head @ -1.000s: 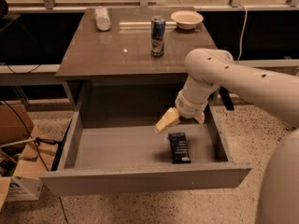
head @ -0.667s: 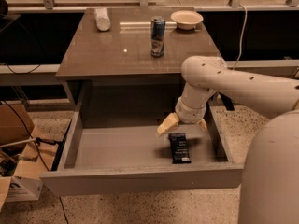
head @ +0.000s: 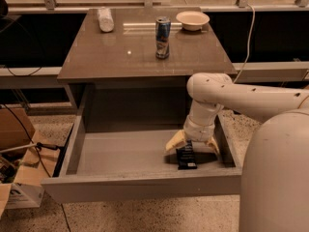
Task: Pick rxbar blueberry from top drawer and place on counter
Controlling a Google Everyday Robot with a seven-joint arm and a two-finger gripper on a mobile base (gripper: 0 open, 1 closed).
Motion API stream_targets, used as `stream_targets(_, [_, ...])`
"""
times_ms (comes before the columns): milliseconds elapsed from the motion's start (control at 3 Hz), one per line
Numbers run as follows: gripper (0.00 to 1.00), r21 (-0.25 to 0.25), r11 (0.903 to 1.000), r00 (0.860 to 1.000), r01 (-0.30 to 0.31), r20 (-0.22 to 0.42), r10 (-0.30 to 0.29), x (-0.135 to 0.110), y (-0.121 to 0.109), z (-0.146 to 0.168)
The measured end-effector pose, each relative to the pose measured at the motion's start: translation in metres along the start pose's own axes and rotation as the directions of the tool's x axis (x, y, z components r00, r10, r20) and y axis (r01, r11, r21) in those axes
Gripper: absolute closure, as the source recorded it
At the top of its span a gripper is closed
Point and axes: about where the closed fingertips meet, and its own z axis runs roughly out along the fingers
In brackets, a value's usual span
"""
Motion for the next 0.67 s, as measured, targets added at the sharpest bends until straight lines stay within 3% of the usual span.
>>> stream_targets(333, [0.19,0.007,0.9976,0.997,-0.069,-0.037,0.070,0.0117,-0.0027,0.0130])
stream_targets(667, [0.42,0.012,0.9948,0.994,-0.101,-0.048,0.102,0.0159,-0.0032,0.0165])
